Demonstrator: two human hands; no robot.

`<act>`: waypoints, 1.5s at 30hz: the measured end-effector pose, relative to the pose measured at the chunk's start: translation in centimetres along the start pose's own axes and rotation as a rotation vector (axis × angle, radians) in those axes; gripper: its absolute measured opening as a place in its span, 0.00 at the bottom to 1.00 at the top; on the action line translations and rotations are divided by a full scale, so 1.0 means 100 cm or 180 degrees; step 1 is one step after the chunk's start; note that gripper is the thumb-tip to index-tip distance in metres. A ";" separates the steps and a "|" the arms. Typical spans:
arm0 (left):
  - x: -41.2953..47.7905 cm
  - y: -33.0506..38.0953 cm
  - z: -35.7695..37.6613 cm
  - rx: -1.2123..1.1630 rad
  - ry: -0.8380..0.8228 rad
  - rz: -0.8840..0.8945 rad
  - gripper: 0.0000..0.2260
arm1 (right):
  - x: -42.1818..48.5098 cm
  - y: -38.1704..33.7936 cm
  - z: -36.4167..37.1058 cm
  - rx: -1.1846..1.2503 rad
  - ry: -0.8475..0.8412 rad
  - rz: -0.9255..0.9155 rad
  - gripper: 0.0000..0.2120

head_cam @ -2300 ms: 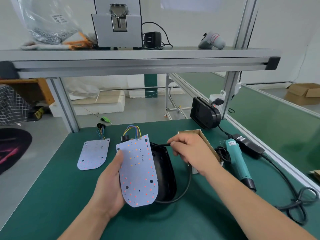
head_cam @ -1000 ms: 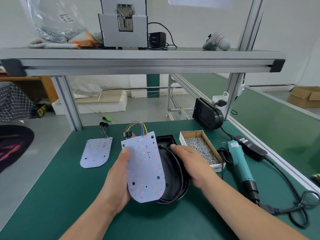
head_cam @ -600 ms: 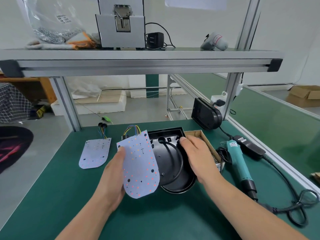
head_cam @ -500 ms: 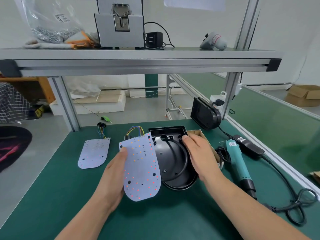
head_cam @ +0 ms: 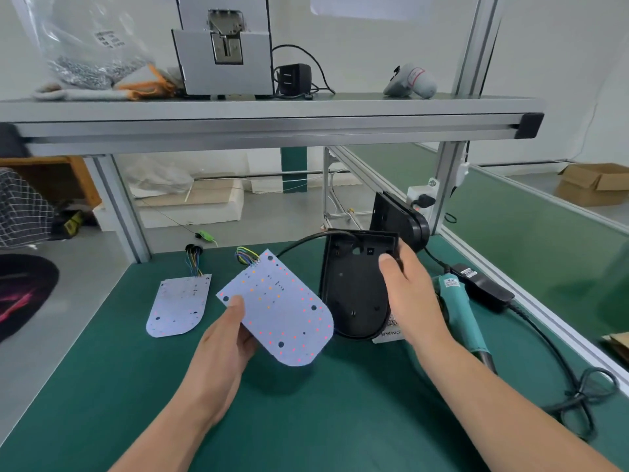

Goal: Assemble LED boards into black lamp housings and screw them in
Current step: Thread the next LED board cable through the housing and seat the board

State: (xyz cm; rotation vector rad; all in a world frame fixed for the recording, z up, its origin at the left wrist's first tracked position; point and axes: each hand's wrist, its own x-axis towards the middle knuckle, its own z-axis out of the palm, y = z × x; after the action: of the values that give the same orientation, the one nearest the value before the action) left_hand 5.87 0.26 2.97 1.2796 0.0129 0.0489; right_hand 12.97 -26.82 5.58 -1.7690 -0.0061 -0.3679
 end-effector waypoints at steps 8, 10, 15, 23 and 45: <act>-0.001 -0.007 -0.001 0.0140 -0.0554 0.0281 0.21 | -0.013 -0.003 0.012 -0.0124 -0.0347 -0.0090 0.10; -0.002 -0.011 0.000 0.0257 -0.0562 0.0303 0.23 | -0.020 -0.004 0.023 0.0068 -0.0473 -0.0046 0.08; -0.006 -0.016 0.005 0.0788 -0.0408 0.0069 0.33 | -0.032 -0.005 0.037 0.0147 -0.0844 -0.0077 0.12; -0.006 -0.017 0.004 0.0923 -0.0119 0.0104 0.34 | -0.036 0.001 0.046 0.0346 -0.1094 -0.0121 0.23; -0.010 -0.017 0.014 0.1490 0.0005 0.0119 0.13 | -0.045 -0.009 0.054 -0.0740 -0.0990 -0.0226 0.36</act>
State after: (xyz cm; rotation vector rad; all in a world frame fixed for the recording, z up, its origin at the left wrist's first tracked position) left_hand 4.95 -1.58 1.69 1.7479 0.0015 0.0823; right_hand 9.80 -20.55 4.28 -2.0453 -0.2570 -0.1448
